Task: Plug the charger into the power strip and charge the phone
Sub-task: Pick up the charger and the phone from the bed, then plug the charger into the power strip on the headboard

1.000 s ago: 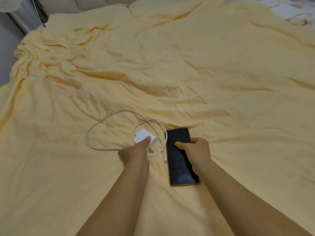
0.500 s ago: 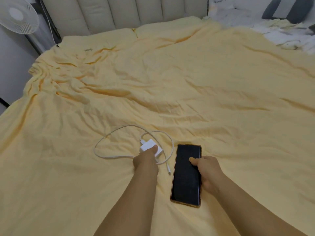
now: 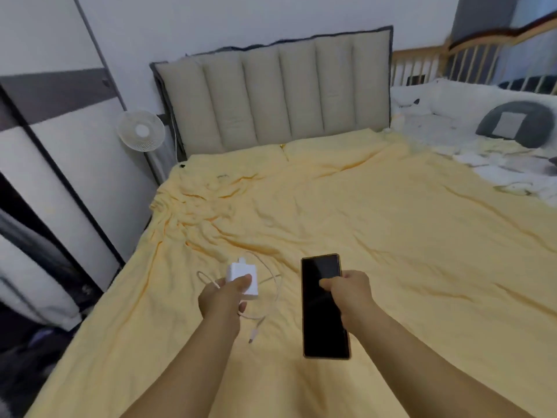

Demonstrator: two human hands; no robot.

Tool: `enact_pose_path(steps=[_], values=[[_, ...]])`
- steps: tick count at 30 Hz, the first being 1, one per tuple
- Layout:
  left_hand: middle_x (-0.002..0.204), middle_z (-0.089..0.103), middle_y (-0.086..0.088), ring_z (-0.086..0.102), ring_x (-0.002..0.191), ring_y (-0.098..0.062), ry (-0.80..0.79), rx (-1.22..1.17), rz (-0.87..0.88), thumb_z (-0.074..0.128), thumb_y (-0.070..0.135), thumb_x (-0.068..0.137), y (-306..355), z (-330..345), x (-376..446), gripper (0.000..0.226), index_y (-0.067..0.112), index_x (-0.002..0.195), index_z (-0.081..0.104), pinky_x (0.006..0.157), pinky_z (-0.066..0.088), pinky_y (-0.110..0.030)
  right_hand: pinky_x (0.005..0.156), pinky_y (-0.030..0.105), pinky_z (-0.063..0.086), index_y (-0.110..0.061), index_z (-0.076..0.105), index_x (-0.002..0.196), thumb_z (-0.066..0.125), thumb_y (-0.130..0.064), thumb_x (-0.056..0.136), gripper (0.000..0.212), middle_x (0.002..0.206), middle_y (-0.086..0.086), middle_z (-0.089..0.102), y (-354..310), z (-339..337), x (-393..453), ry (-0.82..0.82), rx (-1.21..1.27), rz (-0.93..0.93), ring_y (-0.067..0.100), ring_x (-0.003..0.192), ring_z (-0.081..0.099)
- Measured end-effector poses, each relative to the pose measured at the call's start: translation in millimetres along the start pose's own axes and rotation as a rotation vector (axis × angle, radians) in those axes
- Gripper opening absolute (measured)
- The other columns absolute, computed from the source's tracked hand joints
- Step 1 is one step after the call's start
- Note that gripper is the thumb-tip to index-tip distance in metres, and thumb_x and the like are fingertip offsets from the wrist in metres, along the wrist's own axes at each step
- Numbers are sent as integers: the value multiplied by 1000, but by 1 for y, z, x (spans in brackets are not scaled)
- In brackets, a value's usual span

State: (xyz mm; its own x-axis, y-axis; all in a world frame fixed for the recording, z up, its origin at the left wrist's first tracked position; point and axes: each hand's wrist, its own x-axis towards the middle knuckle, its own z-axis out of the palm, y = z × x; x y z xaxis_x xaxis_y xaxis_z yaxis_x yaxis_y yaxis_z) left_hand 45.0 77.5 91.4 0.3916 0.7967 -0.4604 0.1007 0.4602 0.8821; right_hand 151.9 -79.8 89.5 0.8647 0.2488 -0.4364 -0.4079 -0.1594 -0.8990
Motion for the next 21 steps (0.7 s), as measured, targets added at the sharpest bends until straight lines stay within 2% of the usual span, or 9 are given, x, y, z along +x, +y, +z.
enact_pose_path(steps=[3, 5, 8, 10, 11, 13, 15, 17, 21], values=[[86, 61, -13, 52, 64, -23, -13, 159, 113, 77, 4, 75, 65, -46, -52, 25, 4, 93, 60, 55, 39, -28, 70, 42, 53, -7, 56, 89, 61, -1, 83, 10, 87, 15, 63, -56, 20, -56, -69, -171, -142, 33, 80, 63], [78, 58, -12, 50, 63, -26, 5, 286, 174, 79, 6, 71, 104, -83, -88, 24, 10, 74, 56, 55, 36, -26, 59, 33, 47, -8, 56, 94, 60, -4, 82, 13, 84, 12, 62, -85, 37, -96, -125, -314, -266, 26, 74, 61], [65, 48, -6, 44, 56, -22, 61, 492, 268, 80, 9, 67, 158, -142, -139, 35, 13, 61, 46, 52, 33, -23, 55, 31, 43, -9, 55, 96, 59, -6, 80, 17, 84, 9, 61, -124, 66, -155, -184, -468, -401, 24, 73, 59], [68, 52, -10, 50, 59, -25, 119, 603, 305, 82, 11, 66, 190, -182, -173, 30, 7, 67, 52, 54, 39, -27, 59, 34, 46, -9, 56, 96, 59, -6, 80, 17, 85, 11, 61, -147, 91, -192, -212, -531, -490, 26, 74, 59], [75, 57, -14, 57, 67, -27, 159, 659, 321, 82, 14, 66, 204, -203, -188, 28, 5, 74, 57, 60, 46, -31, 62, 36, 47, -8, 56, 96, 59, -7, 80, 16, 85, 13, 62, -157, 104, -210, -227, -556, -537, 28, 75, 60], [92, 66, -16, 66, 84, -32, 241, 735, 346, 83, 18, 64, 226, -245, -213, 39, 1, 94, 65, 71, 55, -37, 64, 38, 50, -7, 57, 94, 59, -7, 79, 15, 85, 15, 63, -172, 135, -246, -247, -602, -637, 31, 76, 61], [101, 67, -18, 66, 93, -35, 301, 753, 380, 82, 19, 65, 241, -286, -232, 48, -1, 104, 64, 74, 56, -38, 65, 40, 51, -6, 58, 92, 58, -6, 78, 14, 84, 15, 64, -180, 166, -283, -267, -638, -727, 33, 76, 61], [106, 65, -19, 64, 99, -37, 333, 753, 403, 82, 18, 67, 251, -326, -246, 46, -1, 103, 60, 80, 55, -41, 67, 39, 51, -6, 58, 93, 58, -5, 77, 16, 85, 16, 64, -179, 196, -321, -293, -662, -797, 34, 78, 61], [111, 64, -20, 63, 101, -37, 356, 783, 400, 82, 17, 66, 257, -405, -267, 54, -2, 112, 59, 85, 57, -43, 66, 36, 49, -4, 58, 97, 57, -3, 78, 20, 89, 17, 64, -154, 248, -391, -313, -705, -880, 35, 81, 61]])
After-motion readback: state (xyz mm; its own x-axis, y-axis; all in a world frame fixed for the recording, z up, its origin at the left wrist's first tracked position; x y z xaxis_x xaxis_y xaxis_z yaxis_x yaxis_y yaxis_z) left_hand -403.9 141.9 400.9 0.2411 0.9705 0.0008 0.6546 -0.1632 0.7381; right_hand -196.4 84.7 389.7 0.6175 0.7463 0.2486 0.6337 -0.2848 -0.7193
